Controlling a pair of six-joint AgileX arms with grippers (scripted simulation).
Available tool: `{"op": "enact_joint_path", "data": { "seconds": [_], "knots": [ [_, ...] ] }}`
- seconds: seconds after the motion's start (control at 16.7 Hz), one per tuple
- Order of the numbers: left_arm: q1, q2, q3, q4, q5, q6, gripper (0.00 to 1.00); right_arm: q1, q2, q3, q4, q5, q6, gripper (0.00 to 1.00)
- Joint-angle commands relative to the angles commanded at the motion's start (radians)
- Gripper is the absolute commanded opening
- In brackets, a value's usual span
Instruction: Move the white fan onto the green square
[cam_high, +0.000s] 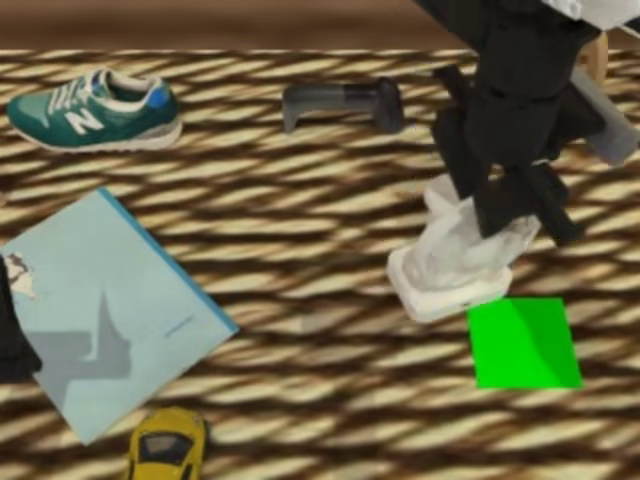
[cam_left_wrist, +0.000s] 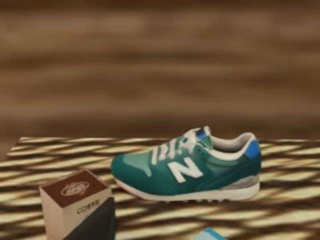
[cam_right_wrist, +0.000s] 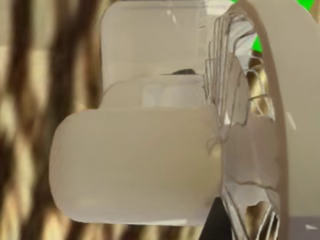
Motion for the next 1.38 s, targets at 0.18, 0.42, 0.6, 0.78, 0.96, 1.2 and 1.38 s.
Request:
{"op": "enact_joint_path", "data": {
  "seconds": [0.18, 0.42, 0.6, 0.78, 0.96, 1.2, 1.38],
  "knots": [
    [0.000, 0.000, 0.000, 0.000, 0.000, 0.000, 1.00, -0.048, -0.125, -0.174, 0.035, 0.002, 0.117, 0.00],
    [0.000, 0.000, 0.000, 0.000, 0.000, 0.000, 1.00, -0.095, -0.246, -0.325, 0.068, 0.005, 0.230, 0.00],
    [0.000, 0.000, 0.000, 0.000, 0.000, 0.000, 1.00, -0.100, -0.260, -0.339, 0.072, 0.005, 0.244, 0.00],
    [0.000, 0.000, 0.000, 0.000, 0.000, 0.000, 1.00, -0.095, -0.257, -0.341, 0.074, 0.005, 0.244, 0.00],
    [0.000, 0.000, 0.000, 0.000, 0.000, 0.000, 1.00, -0.103, -0.254, -0.396, 0.135, 0.005, 0.244, 0.00],
    [0.000, 0.000, 0.000, 0.000, 0.000, 0.000, 1.00, -0.105, -0.248, -0.463, 0.207, 0.005, 0.240, 0.00],
    [0.000, 0.000, 0.000, 0.000, 0.000, 0.000, 1.00, -0.105, -0.248, -0.463, 0.207, 0.005, 0.240, 0.00]
  ]
}}
